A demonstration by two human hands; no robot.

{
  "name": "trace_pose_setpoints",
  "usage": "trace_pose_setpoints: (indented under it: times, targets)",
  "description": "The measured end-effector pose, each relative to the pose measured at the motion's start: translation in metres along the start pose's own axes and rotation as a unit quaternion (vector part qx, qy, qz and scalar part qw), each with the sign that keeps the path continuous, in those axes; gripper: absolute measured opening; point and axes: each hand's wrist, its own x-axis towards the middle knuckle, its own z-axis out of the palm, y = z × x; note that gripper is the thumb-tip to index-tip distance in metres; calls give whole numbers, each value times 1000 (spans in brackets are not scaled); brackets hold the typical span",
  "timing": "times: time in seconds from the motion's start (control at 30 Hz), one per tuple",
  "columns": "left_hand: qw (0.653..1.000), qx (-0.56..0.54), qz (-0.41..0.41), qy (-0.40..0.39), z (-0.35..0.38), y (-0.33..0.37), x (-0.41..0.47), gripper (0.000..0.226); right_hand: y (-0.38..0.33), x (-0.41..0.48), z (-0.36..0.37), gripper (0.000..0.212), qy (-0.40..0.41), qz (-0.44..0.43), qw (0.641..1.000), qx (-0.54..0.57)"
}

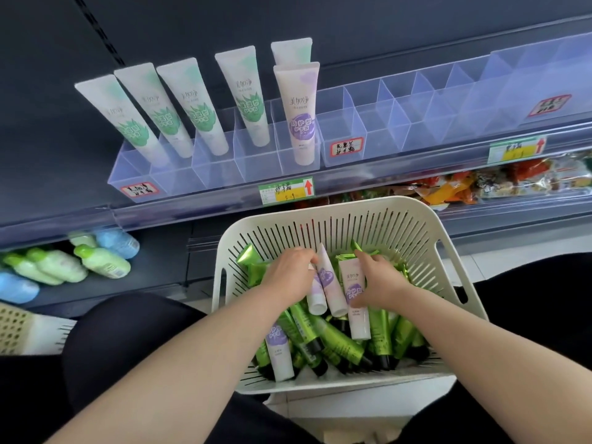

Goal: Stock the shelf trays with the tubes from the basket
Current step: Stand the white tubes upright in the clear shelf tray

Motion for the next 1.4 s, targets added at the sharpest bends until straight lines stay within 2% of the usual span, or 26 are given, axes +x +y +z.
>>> trace_pose_setpoints:
  times: [0.17, 0.23, 0.37, 0.6, 0.73, 0.9, 0.97, 1.07, 1.3, 1.4]
  targets:
    - [1000, 5, -19, -3, 2, -3, 5, 24, 1, 8, 1, 112, -23, 29, 996, 84]
    - [1000, 6, -25, -6, 4, -1, 8, 23, 0, 10, 2, 97, -13, 36, 990, 132]
    - [999, 25, -33, -17, 8, 4, 14, 23, -3, 14, -2, 57, 61, 21, 989, 132]
    - [993, 33, -116, -16, 15, 8, 28, 22, -3, 10, -26, 43, 127, -9, 976, 178]
    - [984, -11, -179, -23, 23, 10, 36, 21, -5, 4, -33, 29, 112, -66, 979, 154]
    - [963, -91, -248, -48, 24, 13, 39, 43, -6, 2, -33, 28, 111, -84, 979, 151]
    - [950, -124, -273, -84, 20, 14, 36, 40, -7, 1, -33, 27, 108, -87, 978, 154]
    - [947, -136, -266, -120, 21, 13, 28, 25, -9, -2, -37, 25, 97, -91, 978, 160]
    - [953, -186, -233, -57, 6, 9, 6, 15, -20, -15, -40, 23, 114, -113, 977, 143]
    - [968, -163, -189, -35, -6, 10, -5, 17, -28, -24, -43, 23, 129, -123, 976, 128]
